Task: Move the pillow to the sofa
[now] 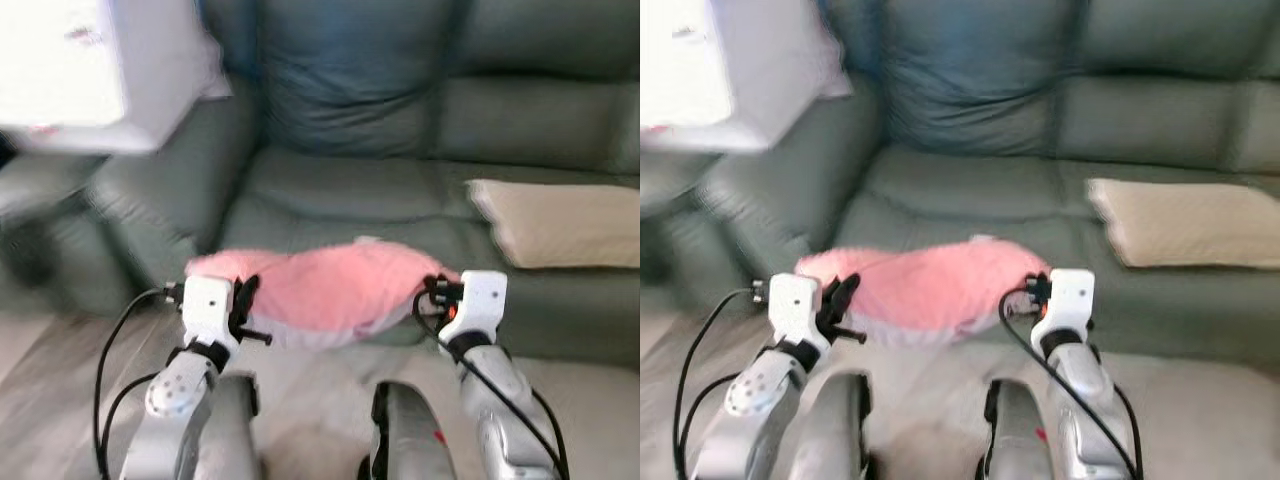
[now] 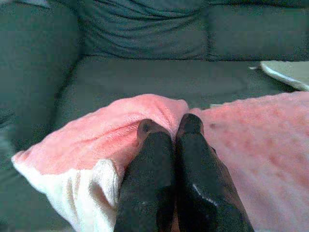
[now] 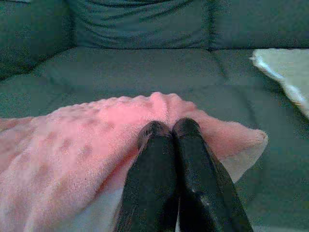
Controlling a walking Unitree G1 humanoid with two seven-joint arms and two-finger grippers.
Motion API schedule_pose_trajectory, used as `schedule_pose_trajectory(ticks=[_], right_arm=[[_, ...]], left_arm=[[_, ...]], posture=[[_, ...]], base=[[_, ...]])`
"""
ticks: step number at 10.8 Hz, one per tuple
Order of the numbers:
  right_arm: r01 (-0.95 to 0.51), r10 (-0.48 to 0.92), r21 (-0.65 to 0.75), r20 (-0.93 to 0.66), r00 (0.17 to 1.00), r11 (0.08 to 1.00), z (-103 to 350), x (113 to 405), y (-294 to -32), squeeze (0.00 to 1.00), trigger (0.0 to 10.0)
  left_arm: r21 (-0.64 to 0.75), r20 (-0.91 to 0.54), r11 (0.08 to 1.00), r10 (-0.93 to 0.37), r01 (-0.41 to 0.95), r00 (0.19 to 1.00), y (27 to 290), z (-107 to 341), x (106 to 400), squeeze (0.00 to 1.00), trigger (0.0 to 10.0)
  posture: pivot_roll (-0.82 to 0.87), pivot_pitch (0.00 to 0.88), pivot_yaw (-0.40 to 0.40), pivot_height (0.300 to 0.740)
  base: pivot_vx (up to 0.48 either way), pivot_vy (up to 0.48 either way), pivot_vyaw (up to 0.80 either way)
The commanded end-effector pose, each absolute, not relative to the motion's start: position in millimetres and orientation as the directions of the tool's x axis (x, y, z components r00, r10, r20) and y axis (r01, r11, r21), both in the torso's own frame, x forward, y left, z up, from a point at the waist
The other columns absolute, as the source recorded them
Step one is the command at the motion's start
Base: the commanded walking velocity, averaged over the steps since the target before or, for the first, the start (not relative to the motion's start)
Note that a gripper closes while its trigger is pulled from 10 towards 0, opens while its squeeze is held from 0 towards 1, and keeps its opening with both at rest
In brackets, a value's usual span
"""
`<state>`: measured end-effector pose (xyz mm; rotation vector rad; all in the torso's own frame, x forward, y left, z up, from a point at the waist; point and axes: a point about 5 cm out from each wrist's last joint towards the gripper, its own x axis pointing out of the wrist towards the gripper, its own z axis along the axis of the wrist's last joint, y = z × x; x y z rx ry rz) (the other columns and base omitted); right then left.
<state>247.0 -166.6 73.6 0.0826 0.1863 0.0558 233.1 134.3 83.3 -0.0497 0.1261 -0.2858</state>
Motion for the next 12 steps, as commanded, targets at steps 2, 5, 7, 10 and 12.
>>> schedule_pose_trajectory(ticks=[2,5,7,10,12], right_arm=[[-0.039,0.047,0.058,-0.148,0.988,0.998,81,251,-172,0.00,10.0],[-0.068,0.067,-0.005,-0.056,0.996,0.998,100,261,-169,0.00,10.0],[-0.076,0.076,-0.007,-0.062,0.995,0.997,97,261,-168,0.00,10.0],[-0.087,0.087,-0.003,-0.092,0.992,0.996,91,256,-166,0.00,10.0],[-0.113,0.115,0.024,-0.142,0.983,0.993,83,256,-162,0.00,10.0]], left_arm=[[-0.066,-0.063,0.949,-0.312,0.308,0.948,128,96,236,0.00,10.0],[-0.073,-0.046,0.947,-0.316,0.312,0.948,126,101,240,0.00,10.0],[-0.079,-0.035,0.949,-0.308,0.305,0.951,126,103,241,0.00,10.0],[-0.071,-0.061,0.951,-0.306,0.301,0.950,126,98,241,0.00,10.0],[-0.038,-0.076,0.964,-0.264,0.262,0.962,135,94,252,0.00,10.0]], posture=[[-0.01,0.017,-0.030,0.602],[0.00,0.014,-0.027,0.602],[0.00,0.012,-0.028,0.602],[0.00,0.022,-0.025,0.602],[-0.01,0.052,-0.017,0.602]], base=[[0.309,0.000,0.00],[0.314,0.000,0.00],[0.148,0.000,0.00],[0.000,0.000,0.00],[0.000,0.000,0.00]])
